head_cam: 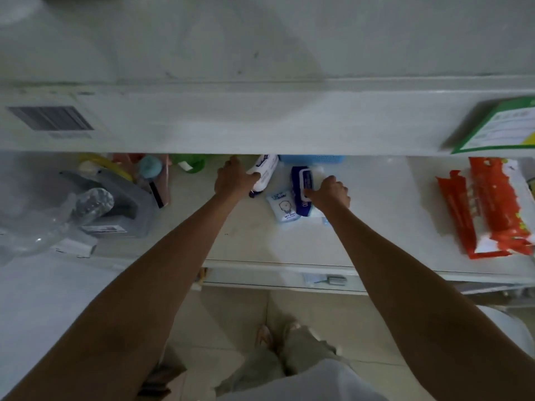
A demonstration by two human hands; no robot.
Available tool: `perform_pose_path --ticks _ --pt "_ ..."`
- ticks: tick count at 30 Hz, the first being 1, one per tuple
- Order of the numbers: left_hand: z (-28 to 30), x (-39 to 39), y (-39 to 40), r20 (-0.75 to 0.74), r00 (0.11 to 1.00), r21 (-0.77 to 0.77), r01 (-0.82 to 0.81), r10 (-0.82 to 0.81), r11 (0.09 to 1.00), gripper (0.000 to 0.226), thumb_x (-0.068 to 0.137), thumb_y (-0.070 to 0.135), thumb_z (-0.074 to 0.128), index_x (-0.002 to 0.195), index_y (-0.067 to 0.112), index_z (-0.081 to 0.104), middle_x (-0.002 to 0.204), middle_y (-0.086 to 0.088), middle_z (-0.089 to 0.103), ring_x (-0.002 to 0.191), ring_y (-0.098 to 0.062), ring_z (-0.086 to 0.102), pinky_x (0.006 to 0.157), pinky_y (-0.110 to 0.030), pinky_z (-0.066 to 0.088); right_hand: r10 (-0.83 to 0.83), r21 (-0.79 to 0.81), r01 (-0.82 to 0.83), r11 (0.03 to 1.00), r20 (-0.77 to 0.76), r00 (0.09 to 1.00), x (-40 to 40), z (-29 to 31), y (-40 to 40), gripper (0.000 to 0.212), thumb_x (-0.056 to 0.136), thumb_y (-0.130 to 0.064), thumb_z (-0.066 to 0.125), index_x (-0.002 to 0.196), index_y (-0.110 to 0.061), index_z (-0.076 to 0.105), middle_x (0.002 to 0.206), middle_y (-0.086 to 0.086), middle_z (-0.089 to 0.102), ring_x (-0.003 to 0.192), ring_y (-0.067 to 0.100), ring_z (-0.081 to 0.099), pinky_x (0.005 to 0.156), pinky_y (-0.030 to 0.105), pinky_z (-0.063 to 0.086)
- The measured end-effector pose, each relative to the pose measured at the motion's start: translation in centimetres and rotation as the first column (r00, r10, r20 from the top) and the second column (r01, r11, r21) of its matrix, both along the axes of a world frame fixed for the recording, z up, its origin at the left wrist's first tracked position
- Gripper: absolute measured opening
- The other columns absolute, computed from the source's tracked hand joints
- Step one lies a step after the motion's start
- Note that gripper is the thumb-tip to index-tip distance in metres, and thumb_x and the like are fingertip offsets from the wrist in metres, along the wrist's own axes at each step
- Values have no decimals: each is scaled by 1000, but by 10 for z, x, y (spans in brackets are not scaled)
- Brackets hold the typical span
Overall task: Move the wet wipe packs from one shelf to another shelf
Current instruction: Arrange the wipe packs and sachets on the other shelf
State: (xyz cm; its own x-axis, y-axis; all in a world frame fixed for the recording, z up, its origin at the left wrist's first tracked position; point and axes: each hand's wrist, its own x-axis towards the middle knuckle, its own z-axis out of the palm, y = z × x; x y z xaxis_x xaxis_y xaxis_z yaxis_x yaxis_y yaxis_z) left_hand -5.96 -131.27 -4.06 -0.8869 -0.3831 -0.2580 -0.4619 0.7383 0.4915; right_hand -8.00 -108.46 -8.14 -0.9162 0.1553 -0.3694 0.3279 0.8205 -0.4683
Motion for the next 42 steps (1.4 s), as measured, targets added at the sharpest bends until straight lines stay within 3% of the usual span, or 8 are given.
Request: perform_pose_path --ticks 3,13,18,24,26,34,40,42 --pt "-5 -16 2 49 998 176 17 -26 984 81 80 48 76 146 11 47 147 -10 55 129 -31 57 101 -36 50 -3 12 3 1000 30 1000 -2 1 -2 74 86 -51 74 138 -6 48 136 19 59 127 38 53 107 48 47" --pt "-18 -2 24 -1 999 43 -50 50 998 59 82 44 75 130 11 63 128 -12 69 114 -33 68 90 -42 58 41 72 -37 997 -49 998 6 1 -11 62 89 -43 72 131 -5 47 131 21 62 124 41 57 106 53 48" --pt "-19 19 23 -101 988 263 -86 116 961 48 81 41 73 118 12 74 111 -9 77 97 -29 73 78 -35 60 -129 -400 163 902 110 986 16 5 7 51 80 -31 86 118 -2 67 111 14 71 97 31 67 88 41 57" --pt "-8 59 49 -154 975 629 -29 161 777 38 81 31 79 115 14 76 104 -5 79 87 -19 75 76 -34 63 -308 -821 431 375 328 893 95 -6 37 68 74 -28 84 131 1 64 128 25 70 101 35 69 87 45 58" --pt "1 70 67 -111 982 753 -17 152 658 38 84 25 79 119 12 74 101 -3 78 80 -13 73 65 -27 60 -419 -812 452 369 289 861 106 -1 49 67 73 -30 87 131 -5 63 126 24 70 97 34 70 83 45 58" --pt "19 66 172 71 997 943 -79 38 324 25 88 30 77 110 19 73 106 -3 78 100 -19 72 78 -28 55 -541 -785 467 406 205 816 100 17 154 52 87 -17 81 132 -11 54 116 13 68 84 20 68 58 26 57" --pt "-11 65 266 150 979 936 -185 136 299 41 87 28 77 124 14 67 127 -12 71 124 -31 63 93 -38 54 -530 -781 518 348 292 796 64 7 240 59 76 -28 87 125 -22 55 121 11 67 111 32 68 95 49 60" --pt "-15 66 291 165 967 929 -218 192 299 47 88 26 77 129 11 63 130 -13 69 124 -32 63 103 -42 53 -503 -782 512 355 301 810 49 4 251 52 81 -28 85 122 -25 54 116 6 65 107 27 68 91 45 60"
